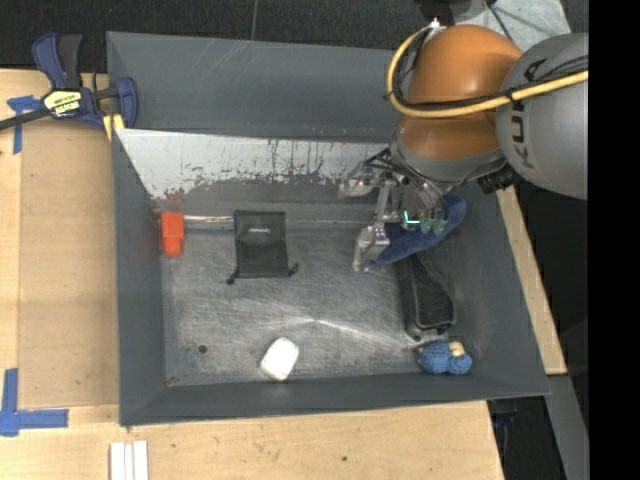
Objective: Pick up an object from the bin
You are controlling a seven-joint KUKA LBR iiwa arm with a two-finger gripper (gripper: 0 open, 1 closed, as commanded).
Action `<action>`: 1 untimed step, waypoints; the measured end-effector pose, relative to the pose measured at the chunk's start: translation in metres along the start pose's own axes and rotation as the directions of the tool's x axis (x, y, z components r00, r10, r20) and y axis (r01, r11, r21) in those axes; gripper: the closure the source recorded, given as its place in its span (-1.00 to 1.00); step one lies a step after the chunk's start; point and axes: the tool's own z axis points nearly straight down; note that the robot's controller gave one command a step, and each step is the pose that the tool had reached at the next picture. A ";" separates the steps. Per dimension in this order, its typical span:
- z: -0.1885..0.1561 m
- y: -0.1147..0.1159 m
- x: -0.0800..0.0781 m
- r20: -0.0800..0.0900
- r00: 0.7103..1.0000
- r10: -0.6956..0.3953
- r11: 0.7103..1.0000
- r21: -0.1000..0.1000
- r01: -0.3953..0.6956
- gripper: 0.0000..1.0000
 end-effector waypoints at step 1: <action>0.105 0.088 0.046 0.013 0.998 -0.061 0.998 -0.001 0.061 -1.00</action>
Offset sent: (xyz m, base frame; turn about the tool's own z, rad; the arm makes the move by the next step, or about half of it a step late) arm -0.0528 0.0949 -0.1162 -0.0615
